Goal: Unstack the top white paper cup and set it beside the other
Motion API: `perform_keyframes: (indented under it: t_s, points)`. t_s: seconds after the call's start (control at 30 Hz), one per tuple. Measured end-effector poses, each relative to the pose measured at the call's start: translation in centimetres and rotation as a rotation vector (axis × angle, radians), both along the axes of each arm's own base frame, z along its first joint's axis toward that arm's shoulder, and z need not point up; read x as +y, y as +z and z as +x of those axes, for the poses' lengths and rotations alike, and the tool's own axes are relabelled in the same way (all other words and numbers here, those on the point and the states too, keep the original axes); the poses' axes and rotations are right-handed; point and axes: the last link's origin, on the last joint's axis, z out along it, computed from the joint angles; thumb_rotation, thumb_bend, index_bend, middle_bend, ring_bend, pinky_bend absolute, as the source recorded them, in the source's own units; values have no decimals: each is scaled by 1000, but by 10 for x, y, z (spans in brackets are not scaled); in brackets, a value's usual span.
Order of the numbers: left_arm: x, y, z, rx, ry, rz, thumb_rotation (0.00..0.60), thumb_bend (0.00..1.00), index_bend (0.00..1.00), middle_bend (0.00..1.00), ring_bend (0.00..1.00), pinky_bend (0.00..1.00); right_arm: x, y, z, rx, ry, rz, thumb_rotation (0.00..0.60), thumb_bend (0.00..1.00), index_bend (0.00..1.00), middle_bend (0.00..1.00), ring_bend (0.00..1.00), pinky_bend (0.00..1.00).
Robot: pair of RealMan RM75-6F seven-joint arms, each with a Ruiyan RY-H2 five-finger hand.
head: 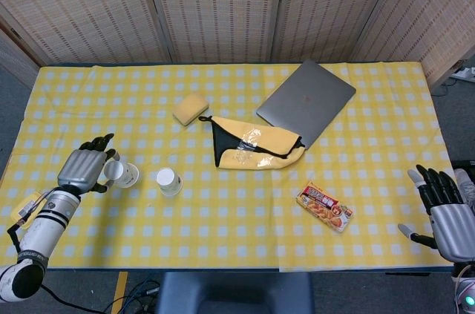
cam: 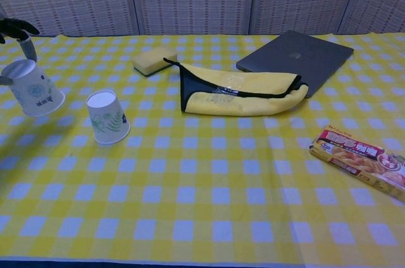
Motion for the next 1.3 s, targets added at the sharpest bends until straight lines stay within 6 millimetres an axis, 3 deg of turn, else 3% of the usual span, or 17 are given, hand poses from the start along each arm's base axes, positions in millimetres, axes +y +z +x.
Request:
perform_keyframes:
  t_s: [0.3,0.7,0.87,1.07,1.3]
  points:
    - [0,-18,-24,-42,29,-42,600,349,361,0,0,165,1,-2,0,6,1,5,600,106,0,0,0,0]
    - [7,-30,-34,-63,34,-63,600,349,361,0,0,165,0,-3,0,9,-4,6,600,106,0,0,0,0]
    - [8,-32,-36,-79,43,-66,600,349,182,0,0,165,-1,-3,0,9,-6,5,600,106,0,0,0,0]
    - [8,-34,-35,-115,42,-72,600,349,138,0,0,165,0,-2,1,6,-3,-3,600,106,0,0,0,0]
    - [3,-24,-24,-132,1,-50,600,349,5,0,0,165,2,-1,1,2,2,-5,600,107,0,0,0,0]
